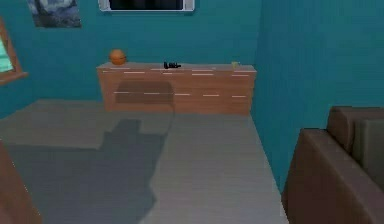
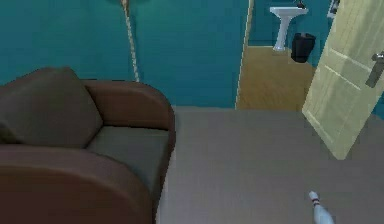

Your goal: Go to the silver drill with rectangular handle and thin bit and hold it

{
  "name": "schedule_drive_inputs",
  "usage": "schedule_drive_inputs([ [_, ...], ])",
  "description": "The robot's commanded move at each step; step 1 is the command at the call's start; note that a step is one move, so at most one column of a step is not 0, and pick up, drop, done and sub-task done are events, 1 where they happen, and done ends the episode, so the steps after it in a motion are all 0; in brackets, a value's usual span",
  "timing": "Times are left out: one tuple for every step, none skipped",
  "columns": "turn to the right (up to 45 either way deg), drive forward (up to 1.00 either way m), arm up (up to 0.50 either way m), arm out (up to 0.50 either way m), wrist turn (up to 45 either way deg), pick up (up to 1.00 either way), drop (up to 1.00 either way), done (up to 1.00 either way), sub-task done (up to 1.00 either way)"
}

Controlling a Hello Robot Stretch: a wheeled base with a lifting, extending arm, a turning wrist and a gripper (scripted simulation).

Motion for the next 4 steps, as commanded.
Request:
schedule_drive_inputs([
  [0.0, 0.7, 0.0, 0.0, 0.0, 0.0, 0.0, 0.0, 0.0],
  [0.0, 1.0, 0.0, 0.0, 0.0, 0.0, 0.0, 0.0, 0.0],
  [0.0, 0.4, 0.0, 0.0, 0.0, 0.0, 0.0, 0.0, 0.0],
  [-45.0, 0.0, 0.0, 0.0, 0.0, 0.0, 0.0, 0.0, 0.0],
])
